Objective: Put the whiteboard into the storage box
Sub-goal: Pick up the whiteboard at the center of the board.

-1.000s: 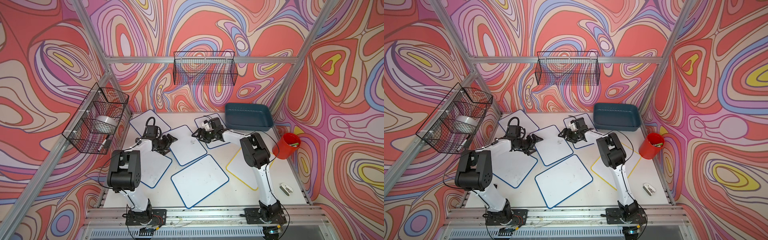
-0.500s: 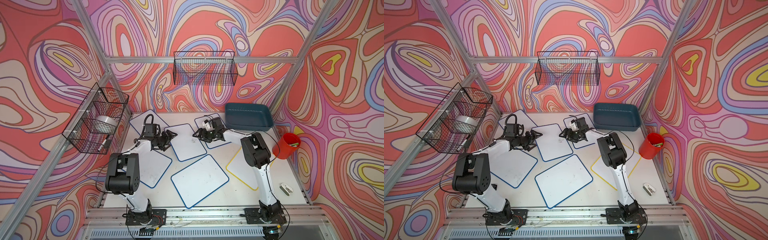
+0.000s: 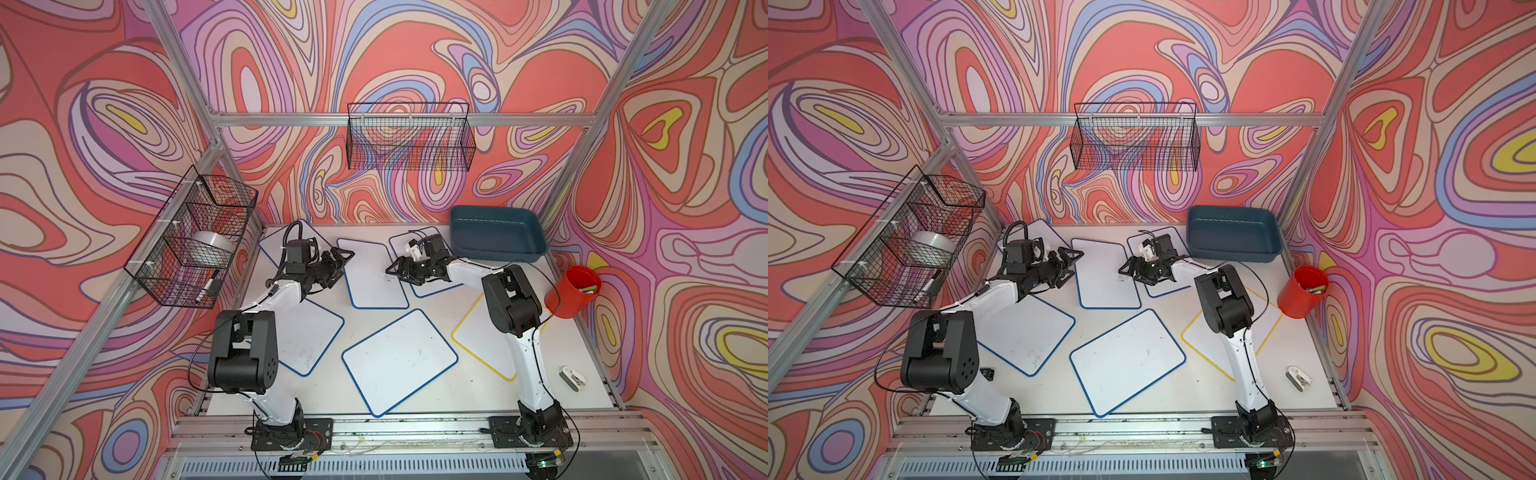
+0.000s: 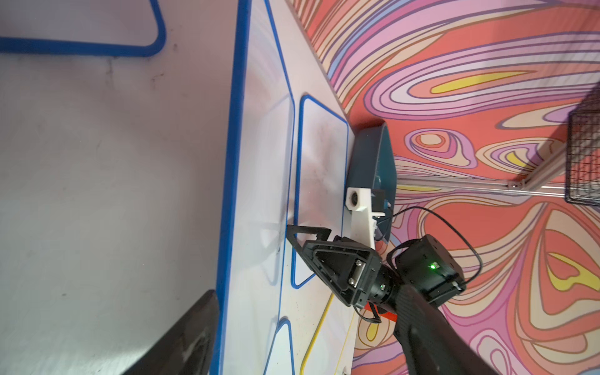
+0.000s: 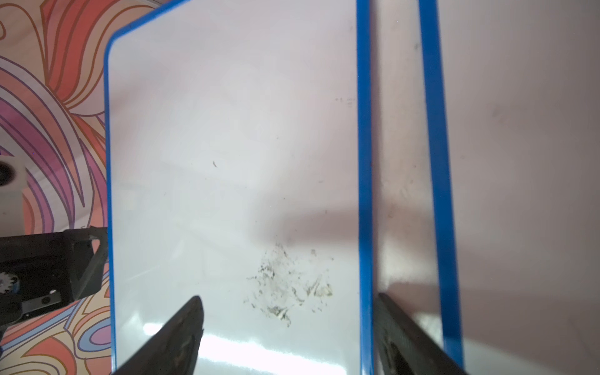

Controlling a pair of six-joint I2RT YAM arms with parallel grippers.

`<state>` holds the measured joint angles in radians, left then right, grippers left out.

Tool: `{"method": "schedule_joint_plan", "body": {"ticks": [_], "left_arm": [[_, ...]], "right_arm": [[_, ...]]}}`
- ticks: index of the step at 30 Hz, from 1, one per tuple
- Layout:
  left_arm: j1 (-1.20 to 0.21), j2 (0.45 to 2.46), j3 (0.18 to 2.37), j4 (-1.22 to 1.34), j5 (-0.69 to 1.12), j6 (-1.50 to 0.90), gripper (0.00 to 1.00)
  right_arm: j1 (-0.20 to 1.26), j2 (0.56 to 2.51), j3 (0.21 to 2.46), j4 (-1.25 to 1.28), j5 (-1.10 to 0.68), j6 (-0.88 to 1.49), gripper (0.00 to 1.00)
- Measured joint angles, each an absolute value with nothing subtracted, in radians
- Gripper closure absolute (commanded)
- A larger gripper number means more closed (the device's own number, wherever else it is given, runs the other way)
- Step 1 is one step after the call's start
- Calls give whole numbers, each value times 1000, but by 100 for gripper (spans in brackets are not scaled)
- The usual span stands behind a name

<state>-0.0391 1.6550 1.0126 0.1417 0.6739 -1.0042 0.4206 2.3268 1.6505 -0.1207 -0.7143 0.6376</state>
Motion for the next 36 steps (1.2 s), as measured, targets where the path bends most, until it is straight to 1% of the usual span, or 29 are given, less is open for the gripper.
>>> {"method": "schedule_joint_plan", "body": {"ticks": [8,13,22,36], "left_arm": [[-41,1655,1007,279,719,-1033,21],[-41,1667,1006,311,713,-1016,21],[-41,1719,987,456,683,-1036,22],[-51,1726,930,710,699,-1195,25]], "right_arm": [[421,2327,1650,-133,-748,641,17],[421,2328,1650,-145,-775,649,17],[421,2329,1651,-152,-791,669,17],[422,2363,1665,-126,-905,752,17]]}}
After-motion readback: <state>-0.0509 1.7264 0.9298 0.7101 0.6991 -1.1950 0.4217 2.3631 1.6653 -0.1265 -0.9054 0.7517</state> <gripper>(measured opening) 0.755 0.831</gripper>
